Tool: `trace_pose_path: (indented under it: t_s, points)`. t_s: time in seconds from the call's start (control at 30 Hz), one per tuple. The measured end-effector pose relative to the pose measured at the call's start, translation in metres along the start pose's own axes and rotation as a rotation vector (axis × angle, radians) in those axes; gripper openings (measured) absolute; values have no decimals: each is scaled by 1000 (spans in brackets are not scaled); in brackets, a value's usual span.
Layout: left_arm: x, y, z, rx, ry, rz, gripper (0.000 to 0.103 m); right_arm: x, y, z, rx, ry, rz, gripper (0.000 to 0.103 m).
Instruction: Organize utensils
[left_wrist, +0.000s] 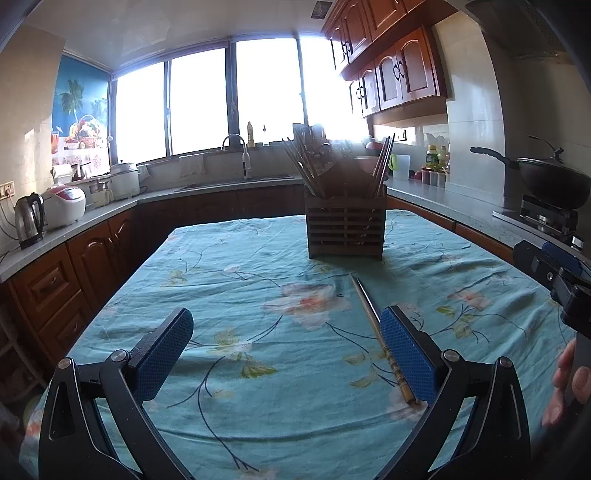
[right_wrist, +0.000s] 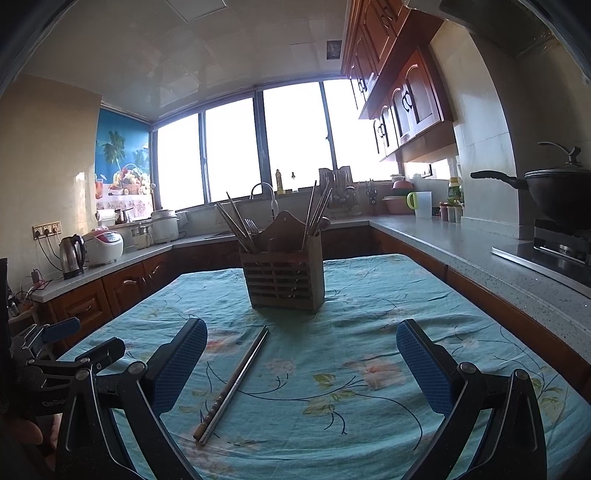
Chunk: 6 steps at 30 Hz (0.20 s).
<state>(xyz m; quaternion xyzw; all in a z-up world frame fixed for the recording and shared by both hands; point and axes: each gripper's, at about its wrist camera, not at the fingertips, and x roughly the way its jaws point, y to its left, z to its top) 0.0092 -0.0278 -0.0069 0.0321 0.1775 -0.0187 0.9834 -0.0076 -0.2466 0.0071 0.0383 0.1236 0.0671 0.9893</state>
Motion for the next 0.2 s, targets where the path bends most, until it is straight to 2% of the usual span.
trace_pose_path:
  t_s: [0.2]
  points:
    - [6,4,2,-21,23,-8,103,8,3,2,2,29,6,103]
